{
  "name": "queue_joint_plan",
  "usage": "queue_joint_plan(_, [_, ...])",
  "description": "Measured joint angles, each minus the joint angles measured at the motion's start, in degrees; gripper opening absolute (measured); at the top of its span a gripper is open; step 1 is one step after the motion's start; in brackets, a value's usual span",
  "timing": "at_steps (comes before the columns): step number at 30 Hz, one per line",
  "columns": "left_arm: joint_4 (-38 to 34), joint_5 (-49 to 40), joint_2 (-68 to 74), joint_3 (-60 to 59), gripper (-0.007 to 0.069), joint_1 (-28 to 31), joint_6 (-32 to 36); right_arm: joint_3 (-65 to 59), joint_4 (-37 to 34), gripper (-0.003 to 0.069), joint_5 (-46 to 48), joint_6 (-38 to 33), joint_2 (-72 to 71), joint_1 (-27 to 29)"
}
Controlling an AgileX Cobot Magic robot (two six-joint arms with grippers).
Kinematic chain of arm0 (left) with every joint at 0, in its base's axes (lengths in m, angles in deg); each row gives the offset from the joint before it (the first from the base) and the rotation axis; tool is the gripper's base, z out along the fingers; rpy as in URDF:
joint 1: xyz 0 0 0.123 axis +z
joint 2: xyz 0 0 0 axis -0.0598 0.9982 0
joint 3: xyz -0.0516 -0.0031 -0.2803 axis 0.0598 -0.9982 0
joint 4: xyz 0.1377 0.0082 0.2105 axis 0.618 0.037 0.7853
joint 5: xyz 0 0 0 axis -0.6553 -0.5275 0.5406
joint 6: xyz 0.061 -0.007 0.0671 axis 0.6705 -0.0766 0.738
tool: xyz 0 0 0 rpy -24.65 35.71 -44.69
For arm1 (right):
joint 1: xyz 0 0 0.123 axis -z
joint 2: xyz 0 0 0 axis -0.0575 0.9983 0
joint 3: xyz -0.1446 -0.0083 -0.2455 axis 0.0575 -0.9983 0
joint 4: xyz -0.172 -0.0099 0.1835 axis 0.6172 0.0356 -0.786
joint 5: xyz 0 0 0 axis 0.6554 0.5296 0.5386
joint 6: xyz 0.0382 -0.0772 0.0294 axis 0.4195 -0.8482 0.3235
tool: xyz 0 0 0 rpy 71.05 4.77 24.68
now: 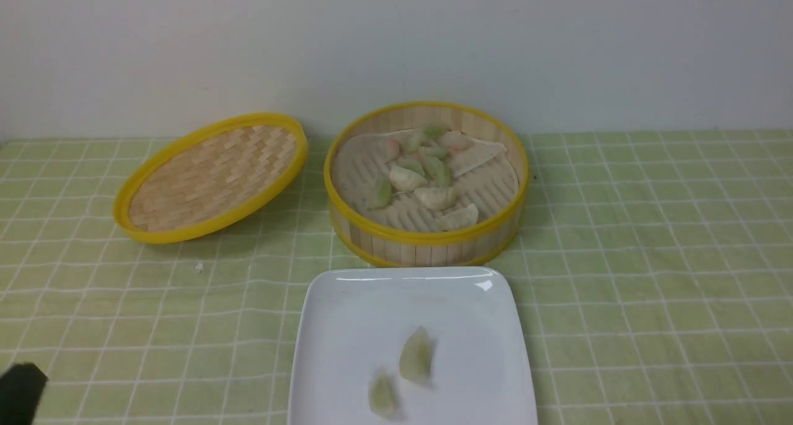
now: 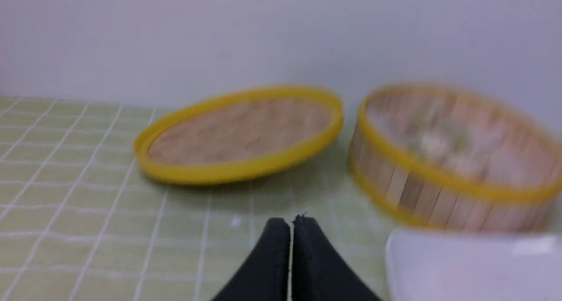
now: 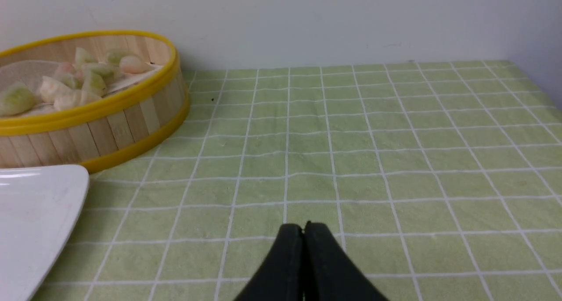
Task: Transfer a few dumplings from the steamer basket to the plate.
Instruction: Use the left arm to grab a dumpling from the steamer
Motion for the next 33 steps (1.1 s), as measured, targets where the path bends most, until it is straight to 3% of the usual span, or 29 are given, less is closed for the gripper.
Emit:
queue_joint_plan(4, [-7.64, 14.64, 0.0, 0.0, -0.0006, 0.0, -1.53, -0.38, -7.09, -0.001, -4.41, 4.62, 0.0, 0.0])
queue_joint_plan(7, [-12.79, 30.04, 0.0, 0.39, -0.0006, 0.0, -4.65, -0.37, -20.63, -0.001, -13.4, 11.78, 0.0, 0.0])
queue_joint_plan(10, [-14.26, 31.88, 0.24, 6.16, -0.0006, 0.0, -7.54, -0.37, -27.78, -0.001, -19.63, 14.12, 0.0, 0.0])
queue_joint_plan(14, [-12.3, 15.69, 8.41, 23.14, -0.0006, 0.0, -7.52, -0.37, -30.8, -0.001, -27.24, 15.54, 0.0, 0.0])
queue_joint_plan(16, [-8.97, -0.03, 16.87, 34.35, -0.0006, 0.0, -6.15, 0.14, -31.01, -0.001, -29.5, 16.54, 0.0, -0.07])
queue_joint_plan(17, [-7.42, -8.86, 20.81, 39.01, -0.0006, 0.0, -5.32, 1.63, -30.5, -0.001, -28.13, 16.68, 0.0, -0.13])
queue_joint_plan(19, [-6.19, -18.01, 27.18, 46.94, -0.0006, 0.0, -4.02, 5.03, -28.46, -0.001, -24.47, 16.56, 0.35, -0.45])
queue_joint_plan(20, [-5.55, -35.63, 38.33, 55.92, -0.0006, 0.0, -1.43, 12.84, -23.81, -0.001, -16.84, 15.55, 3.06, -1.42])
queue_joint_plan(21, [-5.55, -37.28, 38.33, 56.79, -0.0006, 0.0, -1.43, 13.84, -23.81, -0.001, -15.85, 15.36, 3.55, -1.42])
queue_joint_plan(22, [-5.07, -49.2, 49.4, 63.49, -0.0006, 0.0, 1.73, 24.33, -18.98, -0.001, -5.29, 13.16, 9.9, -2.9])
queue_joint_plan(24, [-4.88, -55.36, 55.64, 66.81, -0.0006, 0.0, 3.53, 30.79, -16.57, -0.001, 1.78, 11.28, 14.73, -4.04])
queue_joint_plan(26, [-4.45, -59.39, 66.87, 71.49, -0.0006, -0.76, 6.39, 42.2, -14.39, -0.001, 15.66, 6.37, 24.59, -5.63])
queue_joint_plan(29, [-1.69, -59.94, 77.76, 76.0, -0.0006, -4.51, 7.89, 54.21, -13.48, -0.001, 32.54, -0.79, 36.75, -7.04])
queue_joint_plan(33, [2.59, -59.64, 88.68, 83.17, -0.0006, -11.64, 8.16, 64.16, -13.44, -0.001, 45.96, -7.74, 49.04, -7.13])
